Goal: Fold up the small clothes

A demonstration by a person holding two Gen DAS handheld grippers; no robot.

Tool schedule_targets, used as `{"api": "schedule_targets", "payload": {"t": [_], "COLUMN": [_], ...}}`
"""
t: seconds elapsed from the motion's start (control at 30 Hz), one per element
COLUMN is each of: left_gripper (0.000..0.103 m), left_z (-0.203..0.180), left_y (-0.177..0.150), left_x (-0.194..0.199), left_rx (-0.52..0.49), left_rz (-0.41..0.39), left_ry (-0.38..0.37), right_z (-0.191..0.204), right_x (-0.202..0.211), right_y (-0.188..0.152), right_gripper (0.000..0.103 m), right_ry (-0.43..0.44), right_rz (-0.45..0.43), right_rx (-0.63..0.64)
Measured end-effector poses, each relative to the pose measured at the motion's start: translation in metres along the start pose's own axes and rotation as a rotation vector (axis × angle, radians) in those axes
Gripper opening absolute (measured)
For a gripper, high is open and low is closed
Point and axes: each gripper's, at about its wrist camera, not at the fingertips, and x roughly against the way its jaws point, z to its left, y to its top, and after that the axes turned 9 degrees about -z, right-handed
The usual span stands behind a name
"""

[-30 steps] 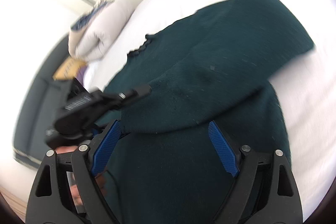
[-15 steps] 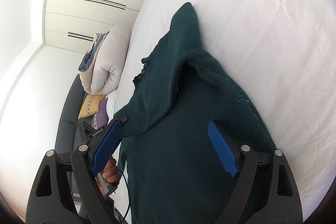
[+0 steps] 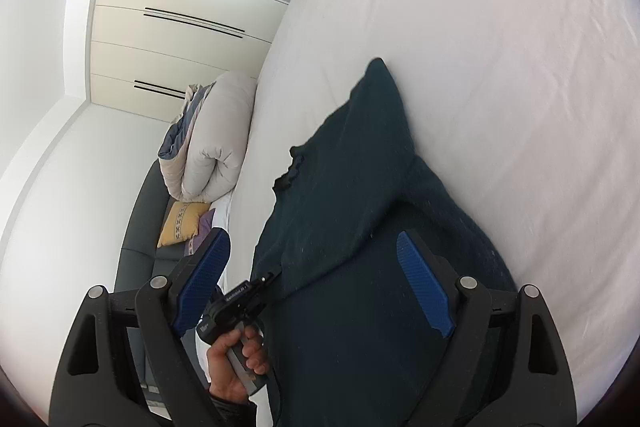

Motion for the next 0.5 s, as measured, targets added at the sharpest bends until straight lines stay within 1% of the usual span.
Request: {"api": "schedule_targets", "payload": {"t": [0.07,0.13,0.17,0.2,0.3,0.37,0.4,0.5], "left_gripper": [0.011,0.011,0.012,0.012,0.013,0.012,0.012,0.012], "left_z": [0.009,0.016,0.020,0.025,0.041,0.049,0.049,0.048], "left_y": [-0.001,-0.002,-0.002,-0.002,-0.003,-0.005,-0.006,-0.007], "left_x": [0.000,0.000,0.000,-0.001,-0.005,-0.006,-0.006,-0.002], "left_rx": [0.033,0.045,0.049,0.062,0.116,0.129,0.124,0.086], "left_rz": [-0.006,-0.008,-0.011,-0.014,-0.036,-0.051,-0.060,-0.081], "left_ry": [-0.034,-0.065,-0.084,-0.107,-0.196,-0.241,-0.248,-0.232], "right_z": [0.011,0.018,0.020,0.021,0.007,-0.007,-0.015,-0.026], "right_x": [-0.015,-0.037,-0.050,-0.065,-0.107,-0.132,-0.142,-0.164], "right_y": [0.016,0.031,0.039,0.046,0.064,0.077,0.083,0.102], "right_gripper": [0.086,0.086,0.086,0.086,0.086,0.086,0.086,0.085], "right_ry": [0.045,0.068,0.093,0.098,0.041,0.011,-0.011,0.019], "right_rz": [0.007,0.050,0.081,0.111,0.164,0.177,0.173,0.167], "right_rx": [0.021,0.020,0.025,0.031,0.014,-0.008,-0.025,-0.061]}}
